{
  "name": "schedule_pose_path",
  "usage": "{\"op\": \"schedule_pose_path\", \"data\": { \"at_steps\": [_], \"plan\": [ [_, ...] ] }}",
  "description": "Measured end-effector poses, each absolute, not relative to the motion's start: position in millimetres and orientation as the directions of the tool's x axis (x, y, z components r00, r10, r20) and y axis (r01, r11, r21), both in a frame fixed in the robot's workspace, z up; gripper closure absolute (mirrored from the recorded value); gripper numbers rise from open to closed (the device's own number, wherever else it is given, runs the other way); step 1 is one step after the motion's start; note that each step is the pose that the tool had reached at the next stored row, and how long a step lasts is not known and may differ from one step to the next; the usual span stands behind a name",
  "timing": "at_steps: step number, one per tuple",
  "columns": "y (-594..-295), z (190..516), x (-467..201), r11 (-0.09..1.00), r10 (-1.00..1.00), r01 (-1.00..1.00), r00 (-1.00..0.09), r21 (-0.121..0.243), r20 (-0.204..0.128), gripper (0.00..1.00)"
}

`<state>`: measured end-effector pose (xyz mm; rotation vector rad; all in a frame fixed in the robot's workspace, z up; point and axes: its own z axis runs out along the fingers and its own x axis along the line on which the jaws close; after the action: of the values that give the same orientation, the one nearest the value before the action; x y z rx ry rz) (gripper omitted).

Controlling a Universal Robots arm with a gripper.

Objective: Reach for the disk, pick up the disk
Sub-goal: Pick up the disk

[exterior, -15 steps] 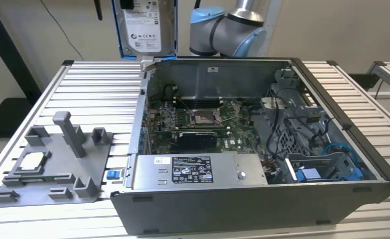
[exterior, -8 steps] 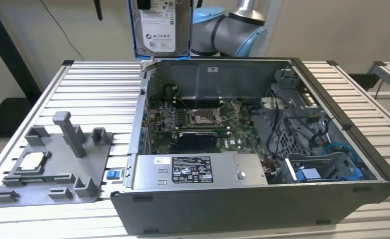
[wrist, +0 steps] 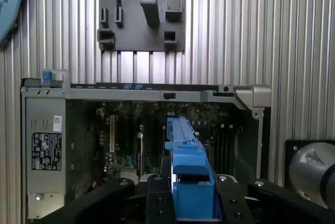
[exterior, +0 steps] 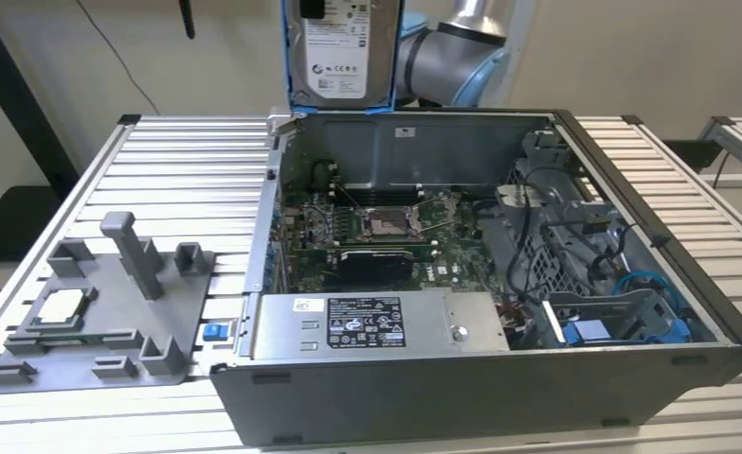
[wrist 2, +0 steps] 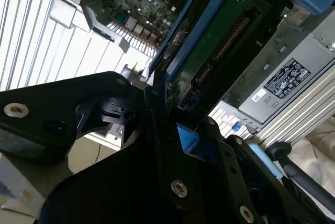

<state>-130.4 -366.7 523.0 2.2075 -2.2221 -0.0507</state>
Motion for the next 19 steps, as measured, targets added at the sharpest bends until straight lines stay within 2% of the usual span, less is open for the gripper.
{"op": "schedule_pose_path", "data": {
  "at_steps": [19],
  "plan": [
    [-367,523,-58,0.006,-1.000,-0.999,-0.007,0.035,-0.016,1.00]
  ]
}}
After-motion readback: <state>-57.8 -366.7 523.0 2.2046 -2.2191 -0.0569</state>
